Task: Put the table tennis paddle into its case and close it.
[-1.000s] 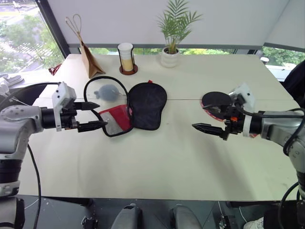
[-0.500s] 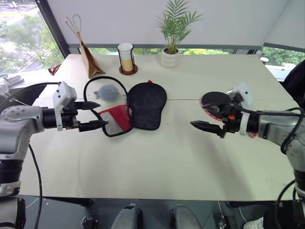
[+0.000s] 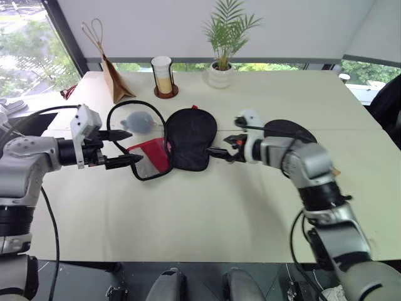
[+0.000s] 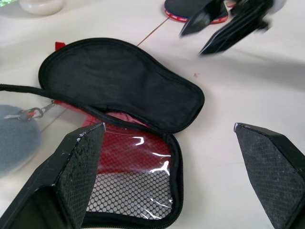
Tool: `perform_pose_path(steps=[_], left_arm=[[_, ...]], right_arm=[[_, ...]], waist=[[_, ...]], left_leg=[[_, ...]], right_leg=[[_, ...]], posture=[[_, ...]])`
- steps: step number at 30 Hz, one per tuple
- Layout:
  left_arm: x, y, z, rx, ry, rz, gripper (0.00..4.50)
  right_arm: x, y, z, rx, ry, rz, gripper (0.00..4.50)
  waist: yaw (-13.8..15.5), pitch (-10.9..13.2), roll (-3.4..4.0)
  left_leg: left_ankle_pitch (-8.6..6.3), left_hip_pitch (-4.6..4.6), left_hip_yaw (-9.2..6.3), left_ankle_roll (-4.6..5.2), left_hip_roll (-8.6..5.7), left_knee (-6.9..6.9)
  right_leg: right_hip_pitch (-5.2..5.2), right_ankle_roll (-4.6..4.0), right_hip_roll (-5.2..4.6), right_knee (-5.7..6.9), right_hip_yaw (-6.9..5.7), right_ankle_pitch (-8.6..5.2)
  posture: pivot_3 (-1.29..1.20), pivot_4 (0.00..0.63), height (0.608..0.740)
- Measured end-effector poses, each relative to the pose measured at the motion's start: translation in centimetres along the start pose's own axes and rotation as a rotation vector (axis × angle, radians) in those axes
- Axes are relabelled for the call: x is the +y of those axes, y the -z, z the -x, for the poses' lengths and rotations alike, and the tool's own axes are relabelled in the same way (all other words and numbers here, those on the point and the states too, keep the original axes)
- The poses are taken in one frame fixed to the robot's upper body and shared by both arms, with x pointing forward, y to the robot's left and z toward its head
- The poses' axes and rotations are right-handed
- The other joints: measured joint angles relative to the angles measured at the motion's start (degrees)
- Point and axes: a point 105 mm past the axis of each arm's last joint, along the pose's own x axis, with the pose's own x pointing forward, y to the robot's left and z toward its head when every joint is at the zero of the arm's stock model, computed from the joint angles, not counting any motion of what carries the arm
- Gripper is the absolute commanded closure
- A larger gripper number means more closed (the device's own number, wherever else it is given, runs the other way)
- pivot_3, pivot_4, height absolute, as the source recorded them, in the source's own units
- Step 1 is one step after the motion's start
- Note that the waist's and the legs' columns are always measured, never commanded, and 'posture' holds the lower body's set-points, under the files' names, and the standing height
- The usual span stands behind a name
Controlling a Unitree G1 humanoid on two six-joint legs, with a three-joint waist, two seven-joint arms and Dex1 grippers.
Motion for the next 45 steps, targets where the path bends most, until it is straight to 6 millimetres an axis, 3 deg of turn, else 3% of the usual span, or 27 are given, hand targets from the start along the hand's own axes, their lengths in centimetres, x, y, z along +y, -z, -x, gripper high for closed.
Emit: perform_pose_path(steps=[7, 25, 28, 35, 36, 45], left_arm=[[-0.1, 0.3, 0.2, 0.013, -0.011, -0.006, 0.00], [-0.5, 1.1, 0.6, 0.032, -0.037, -0.004, 0.00], [-0.4, 1.0, 0.7, 0.029, -0.047, -0.005, 0.00], [-0.4, 1.1, 0.9, 0.029, -0.059, -0.005, 0.00], [-0.4, 1.2, 0.9, 0.029, -0.060, -0.005, 0.00], [-0.6, 1.3, 1.0, 0.031, -0.061, -0.008, 0.00]], right_arm=[[-0.4, 1.3, -3.4, 0.054, 0.056, -0.039, 0.02], [1.9, 0.6, -6.3, 0.056, 0.000, 0.099, 0.02], [2.3, 0.7, -6.5, 0.058, -0.009, 0.120, 0.82], [2.7, 0.9, -6.8, 0.067, -0.015, 0.159, 4.29], [2.7, 0.9, -6.8, 0.070, -0.019, 0.157, 4.46], [2.6, 2.1, -4.7, 0.086, -0.045, 0.082, 4.46]], waist=[[-1.45, 0.00, 0.00], [-2.98, 0.00, 0.00], [-3.02, 0.00, 0.01], [-3.56, 0.00, 0.01], [-3.60, -0.01, 0.01], [-3.56, -0.01, 0.01]], left_leg=[[0.01, 0.00, -0.04, -0.01, -0.03, -0.07], [0.03, 0.02, -0.06, -0.05, -0.01, -0.09], [0.03, 0.02, -0.06, -0.06, -0.01, -0.09], [0.03, 0.02, -0.07, -0.06, -0.01, -0.11], [0.03, 0.03, -0.08, -0.06, -0.01, -0.11], [0.03, 0.02, -0.15, -0.06, -0.04, -0.11]], right_leg=[[-0.04, 0.00, 0.00, 0.05, -0.03, 0.00], [-0.07, 0.00, 0.02, 0.10, -0.02, 0.00], [-0.08, 0.00, 0.02, 0.10, -0.02, 0.00], [-0.08, 0.00, 0.02, 0.13, -0.02, 0.00], [-0.08, 0.00, 0.02, 0.14, -0.02, 0.00], [-0.04, 0.00, -0.01, 0.15, -0.02, 0.00]], posture=[[0.00, 0.150, 0.740], [0.00, 0.150, 0.740], [0.00, 0.150, 0.740], [0.00, 0.150, 0.740], [0.00, 0.150, 0.740], [0.00, 0.150, 0.740]])
